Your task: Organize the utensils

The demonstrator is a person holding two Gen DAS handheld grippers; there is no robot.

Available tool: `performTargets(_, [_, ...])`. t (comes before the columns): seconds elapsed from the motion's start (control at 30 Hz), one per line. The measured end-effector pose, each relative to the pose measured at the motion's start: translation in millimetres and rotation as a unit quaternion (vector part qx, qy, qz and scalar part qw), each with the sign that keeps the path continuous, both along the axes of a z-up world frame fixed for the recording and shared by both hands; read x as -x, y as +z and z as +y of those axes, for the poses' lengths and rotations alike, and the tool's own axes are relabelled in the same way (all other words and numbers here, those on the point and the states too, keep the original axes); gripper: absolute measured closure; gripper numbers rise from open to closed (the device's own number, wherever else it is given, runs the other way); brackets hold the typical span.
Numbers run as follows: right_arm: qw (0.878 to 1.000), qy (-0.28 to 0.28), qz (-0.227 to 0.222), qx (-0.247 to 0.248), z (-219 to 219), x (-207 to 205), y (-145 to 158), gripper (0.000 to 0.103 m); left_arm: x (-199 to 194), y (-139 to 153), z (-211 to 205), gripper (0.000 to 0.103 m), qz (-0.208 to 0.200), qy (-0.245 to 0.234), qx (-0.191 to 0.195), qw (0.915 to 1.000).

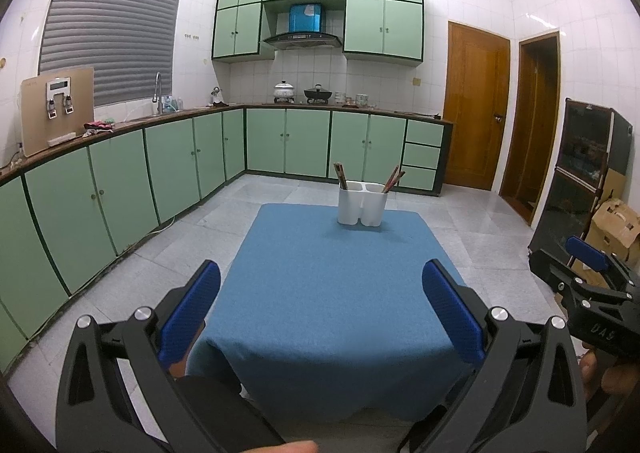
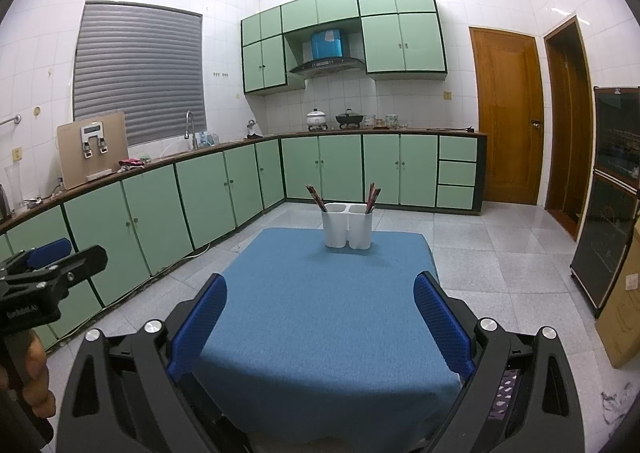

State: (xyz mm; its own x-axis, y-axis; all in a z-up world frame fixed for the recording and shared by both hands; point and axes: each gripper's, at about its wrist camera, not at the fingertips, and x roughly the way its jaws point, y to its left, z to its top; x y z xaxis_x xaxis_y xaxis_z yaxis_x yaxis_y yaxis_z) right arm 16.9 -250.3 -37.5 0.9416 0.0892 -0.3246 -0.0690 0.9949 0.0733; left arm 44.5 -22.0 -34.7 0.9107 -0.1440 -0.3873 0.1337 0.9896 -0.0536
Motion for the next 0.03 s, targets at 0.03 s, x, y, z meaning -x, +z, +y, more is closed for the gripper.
performTargets(0.03, [1.000,-0.001,0.000,0.000,0.0,-0.2,0.0,0.010,-0.6,-0.7,0.0,0.005,0.001,0.000,0.000,1.0000])
